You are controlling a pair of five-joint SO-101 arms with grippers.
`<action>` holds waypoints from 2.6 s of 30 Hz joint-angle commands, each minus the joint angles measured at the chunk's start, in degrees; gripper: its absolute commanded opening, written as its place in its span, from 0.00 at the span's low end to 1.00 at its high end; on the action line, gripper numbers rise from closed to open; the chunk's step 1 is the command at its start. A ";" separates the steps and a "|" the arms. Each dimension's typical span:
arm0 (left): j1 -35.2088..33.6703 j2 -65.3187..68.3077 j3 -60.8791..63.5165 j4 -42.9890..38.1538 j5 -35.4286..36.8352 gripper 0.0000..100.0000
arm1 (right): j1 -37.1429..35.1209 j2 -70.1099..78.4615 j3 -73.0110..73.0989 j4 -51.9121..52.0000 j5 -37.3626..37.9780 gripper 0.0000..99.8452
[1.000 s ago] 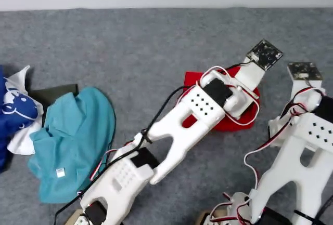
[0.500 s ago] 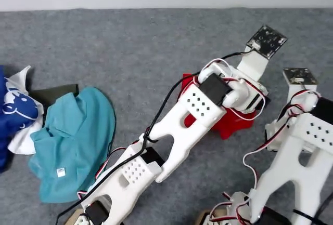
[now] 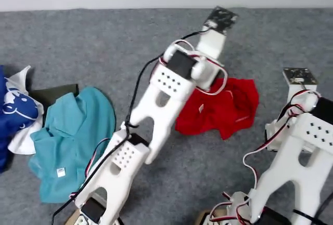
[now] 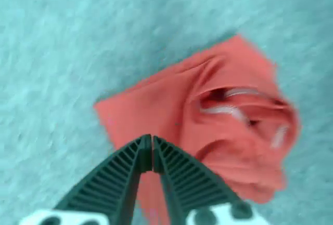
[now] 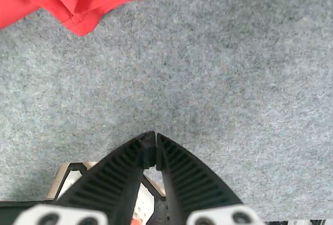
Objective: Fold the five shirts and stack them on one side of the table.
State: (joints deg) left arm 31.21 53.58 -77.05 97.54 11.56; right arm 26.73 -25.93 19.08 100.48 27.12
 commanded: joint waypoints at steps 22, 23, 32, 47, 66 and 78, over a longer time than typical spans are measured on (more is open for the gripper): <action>-32.97 -63.65 58.07 2.55 -12.75 0.00 | -20.70 19.38 -8.00 -20.35 -9.85 0.01; -34.73 -65.67 59.30 2.55 -13.27 0.00 | -20.62 21.41 -9.14 -21.05 -8.00 0.01; -47.30 -75.25 62.02 2.73 -17.76 0.00 | -20.62 36.88 -20.75 -27.82 -3.25 0.01; -52.84 -75.69 62.29 2.81 -17.58 0.00 | -13.14 62.37 -50.90 -34.95 3.96 0.01; -52.75 -76.04 66.59 2.55 -17.67 0.00 | -25.10 59.56 -71.82 2.15 -4.57 0.01; -52.84 -76.22 66.33 2.73 -17.67 0.00 | -13.93 58.77 -49.67 2.42 -5.63 0.01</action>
State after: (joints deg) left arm -21.45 -20.62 -10.15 99.38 -5.76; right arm 8.70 37.71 -34.11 100.48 21.58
